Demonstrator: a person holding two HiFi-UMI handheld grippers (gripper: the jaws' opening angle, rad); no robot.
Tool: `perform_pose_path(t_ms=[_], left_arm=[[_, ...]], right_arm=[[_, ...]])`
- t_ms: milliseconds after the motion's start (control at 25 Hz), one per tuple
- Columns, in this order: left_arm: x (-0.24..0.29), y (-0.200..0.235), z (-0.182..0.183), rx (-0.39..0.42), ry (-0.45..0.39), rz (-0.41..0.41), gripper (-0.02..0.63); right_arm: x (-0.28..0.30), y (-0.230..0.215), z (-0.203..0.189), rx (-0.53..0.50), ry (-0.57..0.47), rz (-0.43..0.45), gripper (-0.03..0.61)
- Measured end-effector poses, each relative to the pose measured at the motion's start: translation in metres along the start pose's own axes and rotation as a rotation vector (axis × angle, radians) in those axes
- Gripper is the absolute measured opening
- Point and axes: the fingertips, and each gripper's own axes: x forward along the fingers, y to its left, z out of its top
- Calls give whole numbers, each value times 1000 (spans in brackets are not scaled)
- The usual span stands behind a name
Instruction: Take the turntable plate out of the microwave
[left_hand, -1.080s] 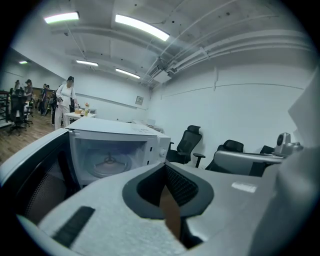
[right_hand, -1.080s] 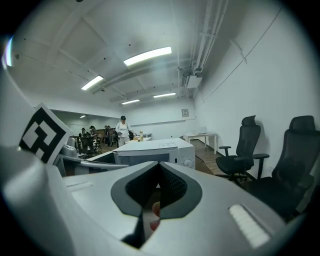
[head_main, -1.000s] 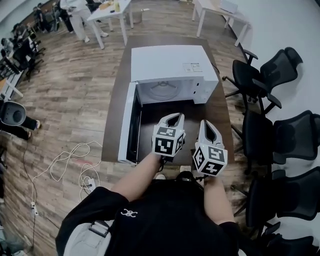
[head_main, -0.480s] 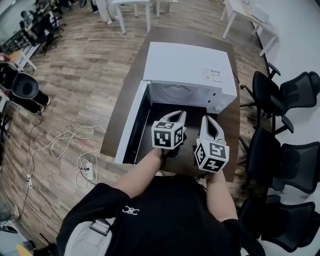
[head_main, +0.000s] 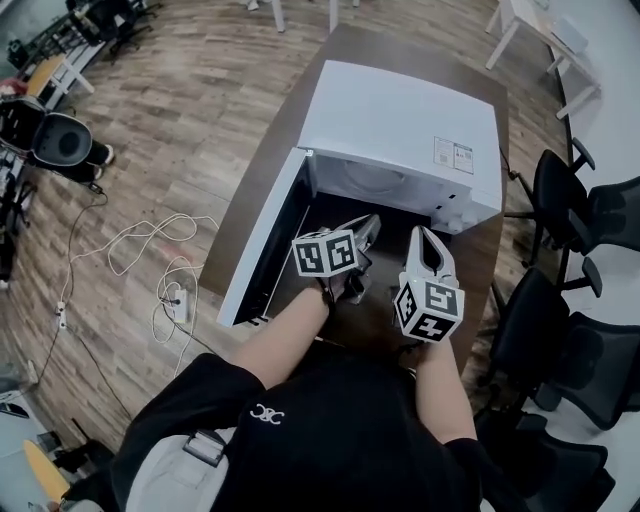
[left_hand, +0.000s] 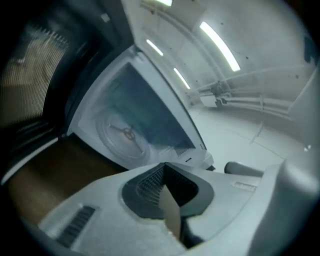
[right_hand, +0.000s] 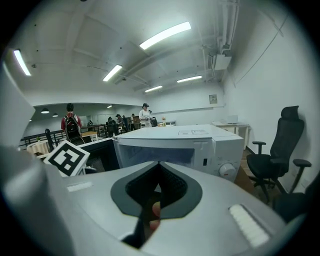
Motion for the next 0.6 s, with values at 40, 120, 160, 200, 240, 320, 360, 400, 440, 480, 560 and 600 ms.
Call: perform_pose_path(t_ms=[40,120,160,200,240,320,360,400,440,480,560,600], left_arm=[[2,10,0,-94,-16,-9,8],[6,29,0,-276,-59,-29,1],[8,38,0,-350,-82,-36,0],[10,47,1,-409,-104,-40,2],[13,54,3,-455,-124,-42,6],[20,67,6,-517,-155,-40,28],[23,72,6,-542,-165,-38,38],[27,76,4,-569,-172,-37,48],[30,80,3,-600,-179,-39,54],[33,84,1,-631,-186,-42,58],[38,90,-2,-676,-199,-48,78],[39,92,-3,-687,-204,-48,88]], right_arm=[[2,1,-4,7,12,11,9],[4,2,-11,15,34,29,9],[5,3,-15,12,42,35,9],[5,2,-17,7,49,38,9],[5,1,-19,5,53,39,9],[5,-4,-22,5,57,35,9],[5,-7,-24,6,59,31,9],[4,-11,-26,5,61,24,9],[3,-16,-28,3,63,16,9],[2,-21,-30,3,64,6,9],[-1,-30,-33,8,68,-11,9],[-2,-33,-35,11,71,-18,9]])
